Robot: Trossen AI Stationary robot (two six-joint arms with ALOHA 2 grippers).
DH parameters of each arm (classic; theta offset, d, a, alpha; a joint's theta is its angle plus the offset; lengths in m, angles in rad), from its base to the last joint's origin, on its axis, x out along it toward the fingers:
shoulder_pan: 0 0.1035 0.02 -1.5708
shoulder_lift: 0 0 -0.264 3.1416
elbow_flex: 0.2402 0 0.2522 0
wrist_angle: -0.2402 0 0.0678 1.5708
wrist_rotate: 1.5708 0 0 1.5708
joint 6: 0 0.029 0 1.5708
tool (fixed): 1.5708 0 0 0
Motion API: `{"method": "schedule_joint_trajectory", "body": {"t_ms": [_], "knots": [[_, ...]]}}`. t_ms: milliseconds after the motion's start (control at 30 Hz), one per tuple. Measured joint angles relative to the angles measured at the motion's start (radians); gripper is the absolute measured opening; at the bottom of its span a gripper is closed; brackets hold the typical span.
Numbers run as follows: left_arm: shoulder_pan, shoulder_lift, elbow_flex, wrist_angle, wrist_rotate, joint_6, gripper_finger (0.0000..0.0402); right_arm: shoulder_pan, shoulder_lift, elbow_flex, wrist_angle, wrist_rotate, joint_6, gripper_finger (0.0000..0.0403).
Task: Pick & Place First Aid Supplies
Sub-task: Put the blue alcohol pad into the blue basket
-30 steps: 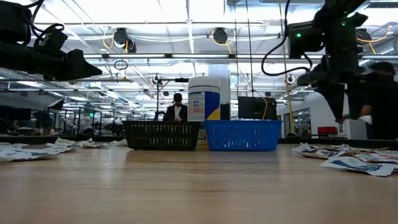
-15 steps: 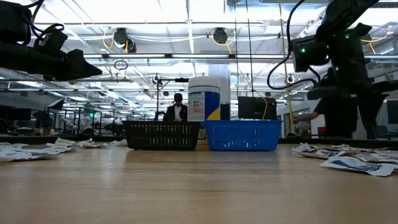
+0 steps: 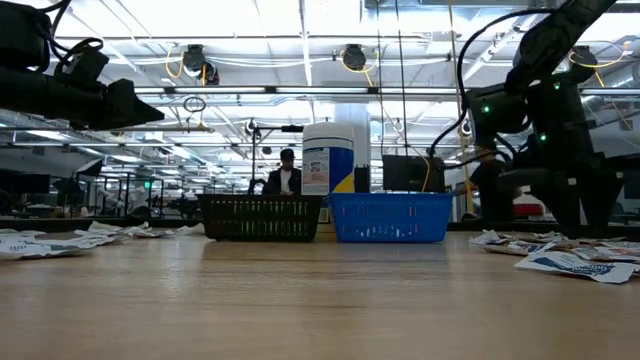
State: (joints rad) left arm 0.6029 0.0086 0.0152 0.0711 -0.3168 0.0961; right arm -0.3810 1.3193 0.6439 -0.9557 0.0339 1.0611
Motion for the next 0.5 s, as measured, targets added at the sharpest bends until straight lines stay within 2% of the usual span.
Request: {"method": "schedule_joint_trajectory", "body": {"t_ms": [133, 233, 500], "knots": [[0.000, 0.000, 0.000, 0.000, 0.000, 0.000, 0.0308, 0.000, 0.021, -0.009, 0.046, -0.030, -0.001, 0.0157], [0.000, 0.000, 0.000, 0.000, 0.000, 0.000, 0.0308, -0.010, 0.029, -0.010, 0.059, -0.050, 0.000, 0.0139], [0.000, 0.000, 0.000, 0.000, 0.000, 0.000, 0.0308, -0.022, 0.030, -0.012, 0.073, -0.066, 0.019, 0.0029]]}}
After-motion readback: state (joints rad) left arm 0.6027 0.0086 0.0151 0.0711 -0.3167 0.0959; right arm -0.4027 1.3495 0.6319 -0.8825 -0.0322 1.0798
